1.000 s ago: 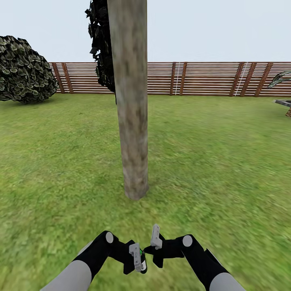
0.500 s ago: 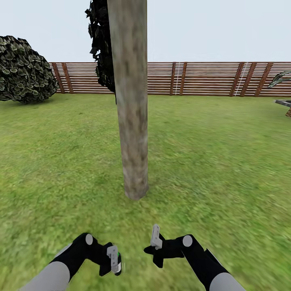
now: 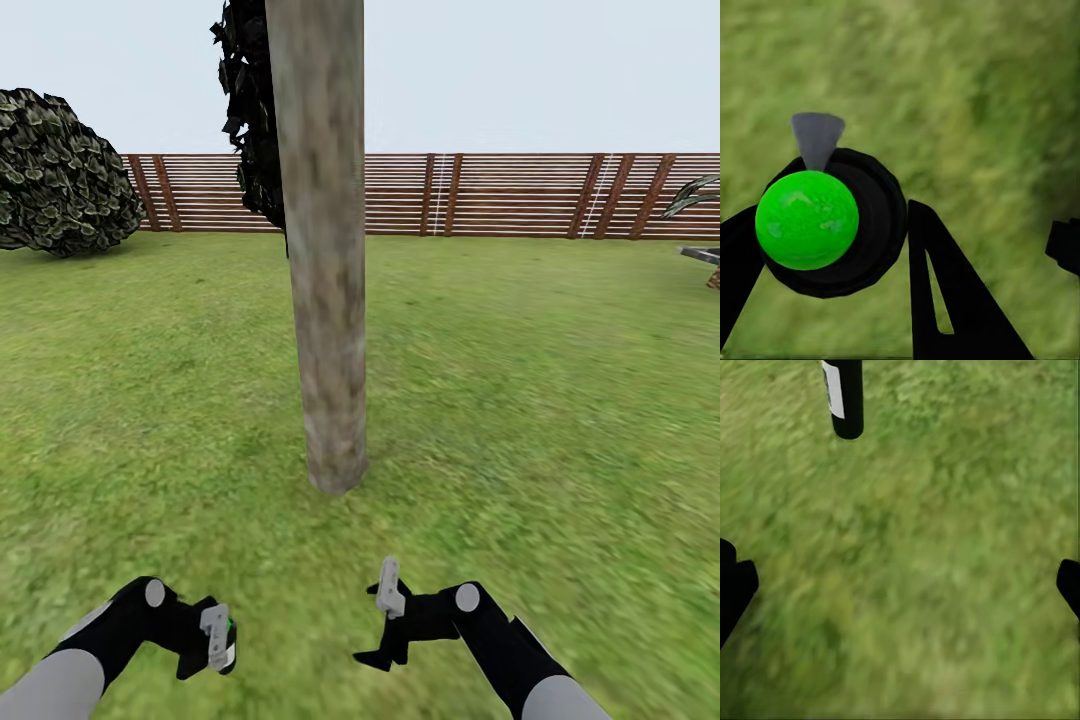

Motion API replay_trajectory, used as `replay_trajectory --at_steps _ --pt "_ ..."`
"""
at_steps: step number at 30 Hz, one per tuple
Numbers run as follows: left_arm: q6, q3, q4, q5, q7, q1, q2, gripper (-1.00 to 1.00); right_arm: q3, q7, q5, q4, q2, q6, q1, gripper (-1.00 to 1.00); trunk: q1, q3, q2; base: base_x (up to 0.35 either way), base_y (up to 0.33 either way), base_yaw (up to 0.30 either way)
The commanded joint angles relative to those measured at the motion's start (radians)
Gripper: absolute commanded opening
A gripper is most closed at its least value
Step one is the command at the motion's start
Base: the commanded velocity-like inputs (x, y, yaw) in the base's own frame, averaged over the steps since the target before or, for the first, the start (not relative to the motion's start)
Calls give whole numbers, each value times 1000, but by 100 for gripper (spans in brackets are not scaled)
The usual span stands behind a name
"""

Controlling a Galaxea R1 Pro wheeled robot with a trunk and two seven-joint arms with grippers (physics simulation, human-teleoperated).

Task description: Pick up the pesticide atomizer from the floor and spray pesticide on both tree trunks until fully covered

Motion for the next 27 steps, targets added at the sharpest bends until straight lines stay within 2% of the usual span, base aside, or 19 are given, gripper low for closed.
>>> replay_trajectory --at_steps 1,3,6,9,11,12,14,15,16,17,18,21,22,23,25,26,27 --pt "-10 3 -1 -6 2 1 4 -100 -3 0 10 0 0 -9 0 100 0 -1 0 0 0 0" --pt "-8 7 -2 -6 5 5 7 -100 -4 -6 10 0 -5 -10 0 100 0 -1 0 0 0 0" --pt "-4 9 -2 -6 27 7 8 -100 -4 -45 8 10 -25 -10 0 100 0 -1 0 0 0 0" --pt "2 18 1 -3 114 8 5 -100 -14 -143 3 58 -63 -11 2 100 0 -1 0 0 0 0" --pt "19 49 12 1 216 8 -2 -100 -54 -251 1 136 -86 -12 2 100 0 -1 0 0 0 0" --pt "24 61 19 3 241 8 -5 -100 -70 -279 1 160 -90 -13 2 100 0 -1 0 0 0 0" --pt "46 114 62 19 338 8 -25 -100 -153 -393 0 257 -98 -22 3 100 0 -1 0 0 0 0" --pt "50 129 75 25 363 8 -31 -100 -176 -420 0 279 -100 -27 3 100 0 -1 0 0 0 0" --pt "62 185 109 51 450 8 -45 -100 -248 -510 1 339 -102 -51 3 100 0 -1 0 0 0 0" --pt "66 203 119 61 479 8 -49 -100 -269 -540 1 355 -102 -60 3 100 0 -1 0 0 0 0" --pt "82 269 151 102 588 8 -70 -100 -328 -666 1 407 -104 -85 4 100 0 -1 0 0 0 0" --pt "137 331 177 157 720 8 -108 -100 -360 -866 -1 453 -103 -104 5 100 0 -1 0 0 0 0" --pt "152 338 179 166 737 8 -113 -100 -363 -901 -2 456 -102 -108 5 100 0 -1 0 0 0 0" --pt "194 352 185 189 770 8 -129 -100 -367 -981 -9 463 -100 -124 7 100 0 -1 0 0 0 0" --pt "282 382 193 253 819 8 -160 -100 -371 -1121 -48 479 -96 -175 14 100 0 -1 0 0 0 0" --pt "301 390 194 271 828 8 -166 -100 -371 -1149 -64 486 -96 -188 16 100 0 -1 0 0 0 0" --pt "336 402 195 308 847 8 -177 -100 -372 -1195 -103 502 -96 -214 19 100 0 -1 0 0 0 0"
